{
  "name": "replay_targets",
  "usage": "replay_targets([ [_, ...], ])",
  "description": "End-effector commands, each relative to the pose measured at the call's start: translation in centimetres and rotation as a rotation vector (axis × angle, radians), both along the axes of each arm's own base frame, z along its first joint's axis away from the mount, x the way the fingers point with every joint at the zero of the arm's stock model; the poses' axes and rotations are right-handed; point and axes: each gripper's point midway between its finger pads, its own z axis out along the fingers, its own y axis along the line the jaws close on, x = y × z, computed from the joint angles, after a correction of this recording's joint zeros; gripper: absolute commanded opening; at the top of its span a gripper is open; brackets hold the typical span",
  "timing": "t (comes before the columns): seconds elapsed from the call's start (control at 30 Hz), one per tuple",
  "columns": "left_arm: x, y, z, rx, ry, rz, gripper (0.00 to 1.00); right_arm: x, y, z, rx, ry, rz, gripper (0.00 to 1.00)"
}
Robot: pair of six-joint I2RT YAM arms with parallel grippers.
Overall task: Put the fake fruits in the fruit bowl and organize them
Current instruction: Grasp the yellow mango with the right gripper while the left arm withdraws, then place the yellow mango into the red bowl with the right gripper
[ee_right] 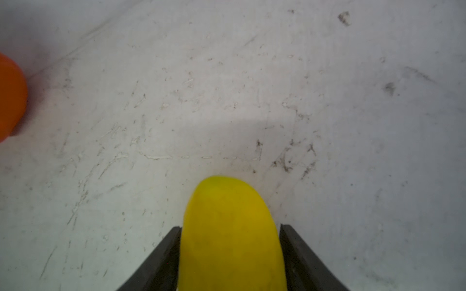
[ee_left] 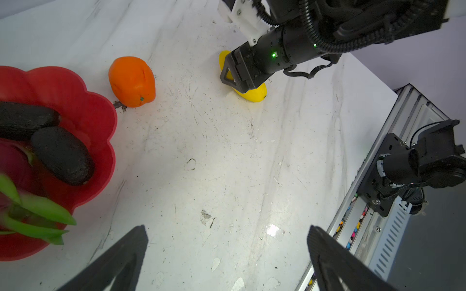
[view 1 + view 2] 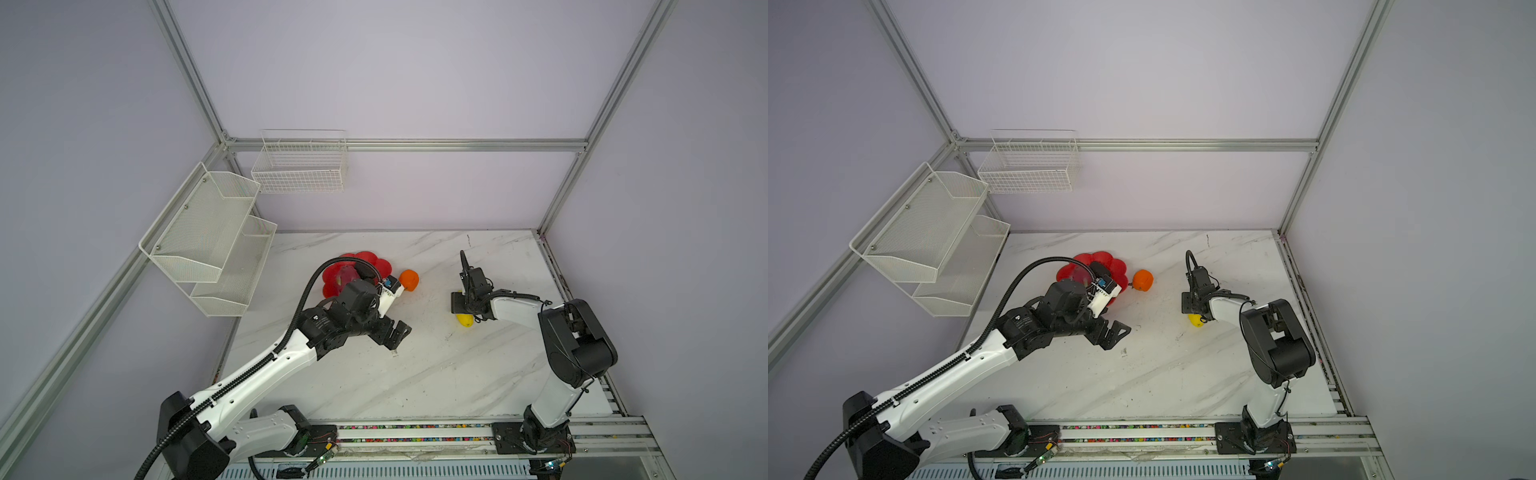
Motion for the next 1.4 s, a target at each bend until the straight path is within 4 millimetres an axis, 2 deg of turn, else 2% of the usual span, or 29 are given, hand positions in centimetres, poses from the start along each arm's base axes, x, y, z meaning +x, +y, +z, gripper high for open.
replay_targets([
  [0.0, 0.0, 0.5, 0.7, 0.005, -0.076, -0.023, 1.00, -0.1, 0.0, -0.4, -0.012, 0.038, 0.014, 0.58],
  [0.03, 0.0, 0.7, 0.8, 0.005, -0.087, -0.021, 1.00, -0.1, 0.1, -0.5, -0.012, 0.042, 0.017, 0.56],
  [0.27, 0.4, 2.7, 0.7, 0.011, -0.122, 0.081, 1.00, -0.2, 0.6, -0.7, -0.001, 0.058, 0.050, 0.30],
  [0.37, 1.1, 3.7, 1.0, 0.014, -0.137, 0.147, 1.00, -0.2, 0.9, 0.4, 0.014, 0.029, 0.078, 0.24],
  [0.5, 2.6, 5.7, 1.4, -0.002, -0.137, 0.269, 1.00, -0.1, 1.9, 3.4, 0.060, -0.042, 0.129, 0.21],
  [0.6, 3.6, 7.3, 1.7, -0.037, -0.128, 0.347, 1.00, -0.2, 5.4, 7.5, 0.146, -0.142, 0.198, 0.21],
  [0.67, 4.5, 8.6, 1.9, -0.082, -0.112, 0.418, 1.00, -0.4, 10.0, 11.0, 0.216, -0.212, 0.280, 0.21],
  [0.73, 5.3, 10.0, 1.9, -0.116, -0.102, 0.481, 1.00, -0.9, 15.7, 13.8, 0.301, -0.259, 0.375, 0.21],
  [0.83, 6.3, 11.7, 2.2, -0.144, -0.100, 0.544, 1.00, -0.7, 22.2, 16.0, 0.463, -0.275, 0.460, 0.21],
  [0.87, 6.5, 12.3, 2.3, -0.146, -0.104, 0.558, 1.00, -0.3, 23.7, 16.3, 0.496, -0.278, 0.470, 0.21],
  [0.93, 6.7, 13.3, 2.5, -0.149, -0.111, 0.590, 1.00, 0.9, 26.5, 16.3, 0.526, -0.289, 0.485, 0.21],
  [1.03, 6.8, 14.5, 2.7, -0.157, -0.123, 0.623, 1.00, 2.7, 28.6, 14.9, 0.534, -0.286, 0.464, 0.21],
  [1.2, 7.0, 15.4, 2.9, -0.175, -0.127, 0.646, 1.00, 4.9, 29.7, 12.5, 0.544, -0.280, 0.398, 0.21],
  [1.37, 7.2, 15.4, 3.0, -0.204, -0.114, 0.639, 1.00, 6.3, 30.3, 10.8, 0.539, -0.295, 0.380, 0.21],
])
